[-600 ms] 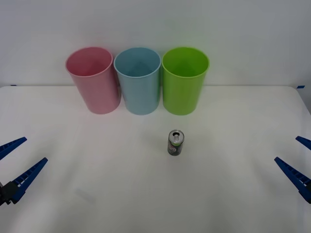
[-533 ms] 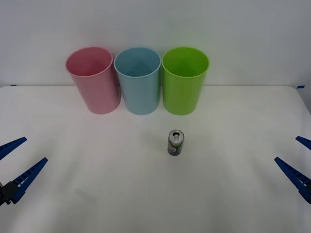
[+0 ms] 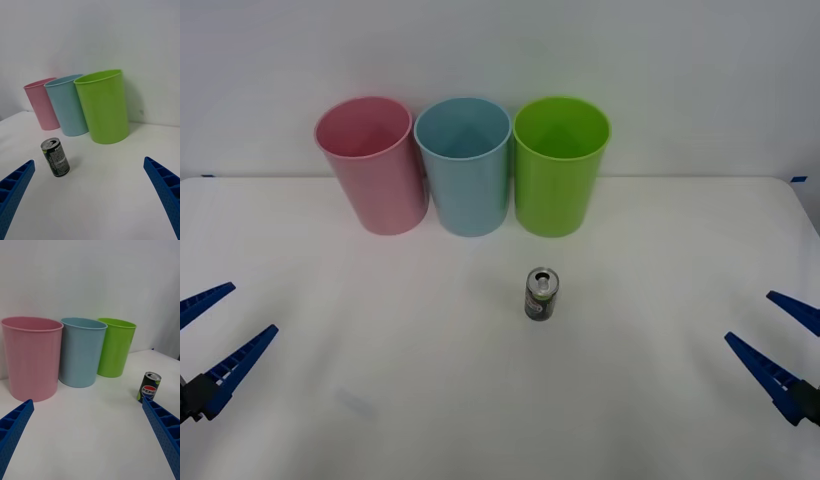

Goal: Grasp the object on the table and drop it into the matching bin: aluminum can to the light blue bin, PET bottle to the pink bin.

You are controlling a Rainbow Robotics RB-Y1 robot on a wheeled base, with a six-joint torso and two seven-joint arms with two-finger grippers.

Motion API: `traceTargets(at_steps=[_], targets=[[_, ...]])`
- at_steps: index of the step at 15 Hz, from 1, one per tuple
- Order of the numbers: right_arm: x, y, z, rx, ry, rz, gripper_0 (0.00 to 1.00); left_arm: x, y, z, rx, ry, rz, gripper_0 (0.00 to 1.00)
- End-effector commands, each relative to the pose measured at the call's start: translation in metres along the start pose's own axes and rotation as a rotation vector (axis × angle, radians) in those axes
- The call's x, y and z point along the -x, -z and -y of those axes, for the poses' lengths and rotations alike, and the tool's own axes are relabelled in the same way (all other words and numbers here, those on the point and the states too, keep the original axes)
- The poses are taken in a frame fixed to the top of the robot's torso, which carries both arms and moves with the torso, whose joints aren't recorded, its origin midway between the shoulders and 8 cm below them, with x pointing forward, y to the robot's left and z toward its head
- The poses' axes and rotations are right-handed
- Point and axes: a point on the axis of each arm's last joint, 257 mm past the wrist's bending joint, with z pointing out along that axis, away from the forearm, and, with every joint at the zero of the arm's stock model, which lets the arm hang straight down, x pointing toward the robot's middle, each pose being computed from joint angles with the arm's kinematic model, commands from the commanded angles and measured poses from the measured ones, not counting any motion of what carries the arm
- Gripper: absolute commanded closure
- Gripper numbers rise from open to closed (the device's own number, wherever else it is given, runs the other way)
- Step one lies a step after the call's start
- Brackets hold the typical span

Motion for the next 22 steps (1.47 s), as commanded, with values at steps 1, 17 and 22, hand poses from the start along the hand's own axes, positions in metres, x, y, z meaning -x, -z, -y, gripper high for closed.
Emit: traceTargets(at_steps=[1, 17, 22], targets=[[-0.011, -0.011, -0.008, 0.015, -0.012, -0.013, 0.00, 0.000, 0.000, 0.000, 0.000, 0.000, 0.000, 0.00], [-0.093, -0.102, -0.042, 0.116, 0.103, -0.099, 0.00, 0.000, 0.000, 0.000, 0.000, 0.000, 0.000, 0.00], [-0.115, -0.136, -0.065, 0.133, 0.111, -0.132, 0.00, 0.000, 0.000, 0.000, 0.000, 0.000, 0.000, 0.00]])
